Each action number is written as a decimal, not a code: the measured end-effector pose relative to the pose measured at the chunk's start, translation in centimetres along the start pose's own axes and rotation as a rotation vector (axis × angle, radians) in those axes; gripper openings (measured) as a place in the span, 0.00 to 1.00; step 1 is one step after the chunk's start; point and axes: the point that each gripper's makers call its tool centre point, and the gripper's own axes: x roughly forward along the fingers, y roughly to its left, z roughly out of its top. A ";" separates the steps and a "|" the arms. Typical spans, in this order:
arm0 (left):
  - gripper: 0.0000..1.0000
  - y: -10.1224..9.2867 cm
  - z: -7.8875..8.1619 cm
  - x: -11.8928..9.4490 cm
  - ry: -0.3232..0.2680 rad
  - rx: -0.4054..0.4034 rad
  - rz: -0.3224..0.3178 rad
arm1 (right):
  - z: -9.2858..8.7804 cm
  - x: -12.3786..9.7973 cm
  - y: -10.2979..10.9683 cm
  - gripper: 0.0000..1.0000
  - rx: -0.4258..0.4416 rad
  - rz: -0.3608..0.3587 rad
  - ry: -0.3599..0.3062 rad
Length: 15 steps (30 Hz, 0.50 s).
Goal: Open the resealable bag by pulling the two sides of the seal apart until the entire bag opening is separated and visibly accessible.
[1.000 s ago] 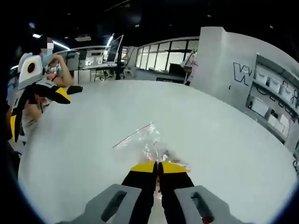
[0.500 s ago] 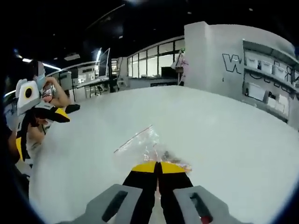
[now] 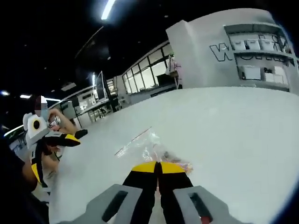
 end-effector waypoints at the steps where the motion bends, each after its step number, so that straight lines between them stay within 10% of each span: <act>1: 0.95 0.0 0.0 0.0 0.000 0.001 0.000 | 0.0 -0.1 0.1 0.00 0.004 0.001 -0.003; 15: 0.95 -0.5 0.2 0.2 -0.004 -0.001 -0.009 | -0.2 -1.7 0.7 0.00 0.205 0.061 -0.084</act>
